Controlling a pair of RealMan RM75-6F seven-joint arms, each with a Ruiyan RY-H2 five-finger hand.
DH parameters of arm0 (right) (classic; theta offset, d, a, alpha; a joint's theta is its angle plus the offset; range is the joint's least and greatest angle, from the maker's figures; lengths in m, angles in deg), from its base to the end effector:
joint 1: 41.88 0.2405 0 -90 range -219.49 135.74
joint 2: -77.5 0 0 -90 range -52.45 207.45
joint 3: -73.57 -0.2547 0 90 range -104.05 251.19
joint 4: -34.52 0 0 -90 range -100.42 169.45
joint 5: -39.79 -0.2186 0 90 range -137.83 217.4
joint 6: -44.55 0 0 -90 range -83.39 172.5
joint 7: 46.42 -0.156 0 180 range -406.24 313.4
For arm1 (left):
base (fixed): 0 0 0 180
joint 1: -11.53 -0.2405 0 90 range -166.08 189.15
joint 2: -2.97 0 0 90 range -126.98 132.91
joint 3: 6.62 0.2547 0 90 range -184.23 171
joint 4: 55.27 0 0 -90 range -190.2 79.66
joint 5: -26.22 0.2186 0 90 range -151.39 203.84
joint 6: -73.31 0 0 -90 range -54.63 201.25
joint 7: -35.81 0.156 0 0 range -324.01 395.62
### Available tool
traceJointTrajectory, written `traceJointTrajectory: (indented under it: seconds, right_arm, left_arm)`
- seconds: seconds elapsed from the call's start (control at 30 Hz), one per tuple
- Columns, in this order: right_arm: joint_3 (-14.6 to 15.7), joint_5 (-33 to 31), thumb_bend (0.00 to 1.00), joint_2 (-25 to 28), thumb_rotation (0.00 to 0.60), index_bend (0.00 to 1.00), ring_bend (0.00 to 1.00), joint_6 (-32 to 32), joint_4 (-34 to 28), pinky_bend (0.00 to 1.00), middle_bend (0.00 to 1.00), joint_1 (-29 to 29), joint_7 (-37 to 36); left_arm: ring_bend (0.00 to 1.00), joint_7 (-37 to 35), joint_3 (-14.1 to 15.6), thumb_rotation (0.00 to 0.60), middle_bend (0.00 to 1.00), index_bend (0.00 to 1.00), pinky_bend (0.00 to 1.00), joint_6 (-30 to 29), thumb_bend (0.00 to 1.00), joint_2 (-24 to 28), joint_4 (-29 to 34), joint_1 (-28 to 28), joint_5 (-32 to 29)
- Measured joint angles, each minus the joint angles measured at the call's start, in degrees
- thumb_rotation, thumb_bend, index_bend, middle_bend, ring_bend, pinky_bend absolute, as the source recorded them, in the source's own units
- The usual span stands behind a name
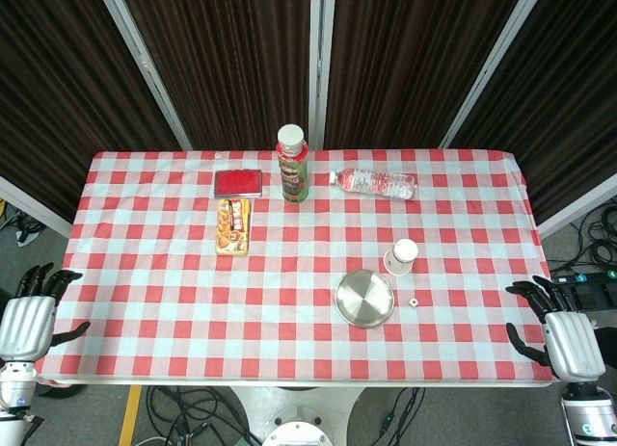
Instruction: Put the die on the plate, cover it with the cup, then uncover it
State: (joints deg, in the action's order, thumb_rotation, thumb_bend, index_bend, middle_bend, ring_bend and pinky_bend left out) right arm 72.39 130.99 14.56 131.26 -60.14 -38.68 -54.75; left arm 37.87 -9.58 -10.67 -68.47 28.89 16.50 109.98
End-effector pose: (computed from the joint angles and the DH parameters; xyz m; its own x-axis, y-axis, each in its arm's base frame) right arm -0.2996 -0.1773 0.1476 0.2459 -0.0261 0.9689 -0.9673 -0.0711 0.2436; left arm -0.3355 0.1958 0.1224 0.4374 0.0192 0.8991 0.8984 0.0341 -0.4378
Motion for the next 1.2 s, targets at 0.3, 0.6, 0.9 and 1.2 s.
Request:
traceJointTrajectory:
  seconds: [0.3,0.6,0.9,1.2]
  right_arm:
    - [0.0,0.5,0.3,-0.1,0.6,0.25,0.11,-0.7,0.4,0.16,0.25,0.6,-0.6]
    - [-0.4,0.3,0.29,-0.8,0.6,0.27,0.31,-7.5,1.1,0.42,0.38,4.7,1.1]
    - [-1.8,-2.3,0.26,-5.1,0.6,0.33,0.53,-22.9,4.9,0.63,0.58,14.2,6.8]
    - [-2.2,-5.9,0.24,-13.3,0.6,0.4,0.77,-34.8,13.3,0.85,0.83,22.9,16.0]
  left_arm:
    - [0.1,0.4,0.2,0.6,0.23,0.25,0.09,-0.2,0.0,0.2,0.7,-0.3,-0.2]
    - [0.1,0.6,0.2,0.6,0.23,0.25,0.09,-0.2,0.0,0.3,1.4,-0.1,0.0]
    - [0.1,0.4,0.5,0.6,0.23,0.25,0.09,-0.5,0.0,0.6,1.7,-0.5,-0.1]
    - [0.1,0.4,0.5,0.6,0.23,0.25,0.09,-0.4,0.0,0.5,1.6,-0.6,-0.3]
